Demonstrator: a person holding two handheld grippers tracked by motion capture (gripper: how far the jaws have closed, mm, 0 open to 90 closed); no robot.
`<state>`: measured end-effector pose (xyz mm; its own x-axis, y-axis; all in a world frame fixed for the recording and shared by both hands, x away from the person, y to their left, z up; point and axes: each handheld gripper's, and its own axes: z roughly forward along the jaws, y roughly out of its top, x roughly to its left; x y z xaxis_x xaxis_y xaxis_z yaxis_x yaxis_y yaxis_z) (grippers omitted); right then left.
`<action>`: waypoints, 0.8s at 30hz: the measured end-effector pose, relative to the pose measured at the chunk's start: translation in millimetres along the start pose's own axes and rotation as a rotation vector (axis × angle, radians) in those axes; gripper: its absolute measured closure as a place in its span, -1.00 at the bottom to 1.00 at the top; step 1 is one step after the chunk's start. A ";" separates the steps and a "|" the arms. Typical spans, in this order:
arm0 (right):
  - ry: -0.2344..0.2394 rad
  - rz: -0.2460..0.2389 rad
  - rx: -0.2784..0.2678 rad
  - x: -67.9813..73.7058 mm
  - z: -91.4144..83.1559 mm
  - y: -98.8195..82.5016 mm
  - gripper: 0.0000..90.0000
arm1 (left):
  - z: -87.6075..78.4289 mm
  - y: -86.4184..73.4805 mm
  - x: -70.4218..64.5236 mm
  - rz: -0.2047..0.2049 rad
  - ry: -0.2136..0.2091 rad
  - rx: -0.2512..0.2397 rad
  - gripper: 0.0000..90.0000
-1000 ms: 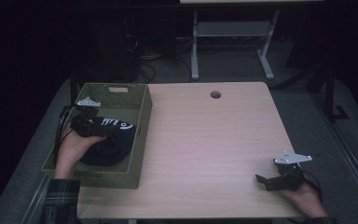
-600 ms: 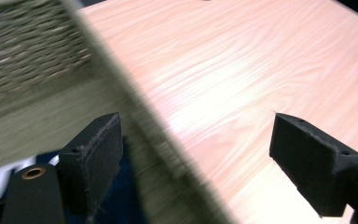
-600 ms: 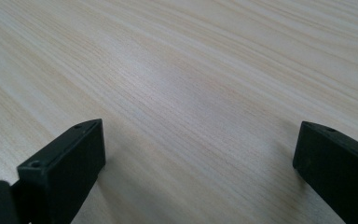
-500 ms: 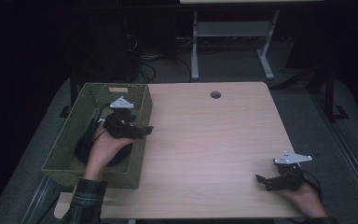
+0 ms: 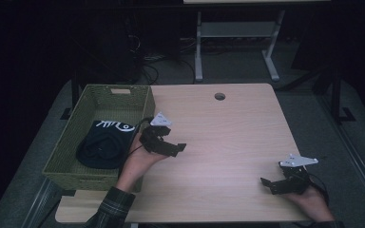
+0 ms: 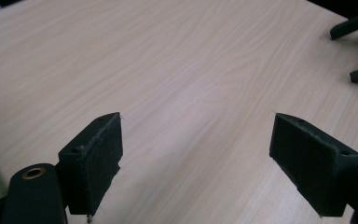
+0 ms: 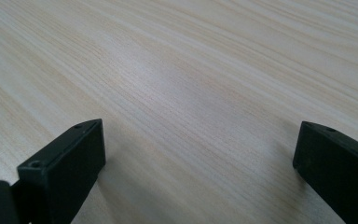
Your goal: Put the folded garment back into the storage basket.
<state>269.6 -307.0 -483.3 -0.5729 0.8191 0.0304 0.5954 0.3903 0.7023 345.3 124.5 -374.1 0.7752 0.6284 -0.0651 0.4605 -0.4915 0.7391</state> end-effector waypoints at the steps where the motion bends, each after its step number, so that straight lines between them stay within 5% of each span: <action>1: 0.000 0.000 0.000 0.0 0.0 0.0 -0.96 | 3.5 -1.8 -2.1 0.004 -0.006 0.001 -0.64; 15: 0.000 0.000 0.000 0.0 0.0 0.0 -0.96 | 42.9 -34.5 -28.7 0.056 0.005 0.040 -0.64; 24: 0.000 0.000 0.000 0.0 0.0 0.0 -0.96 | 54.0 -62.4 -39.3 0.064 0.017 0.071 -0.64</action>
<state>269.6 -307.0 -483.2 -0.5731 0.8189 0.0307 0.5955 0.3905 0.7020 309.5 97.9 -453.9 0.7967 0.6043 -0.0073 0.4401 -0.5719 0.6922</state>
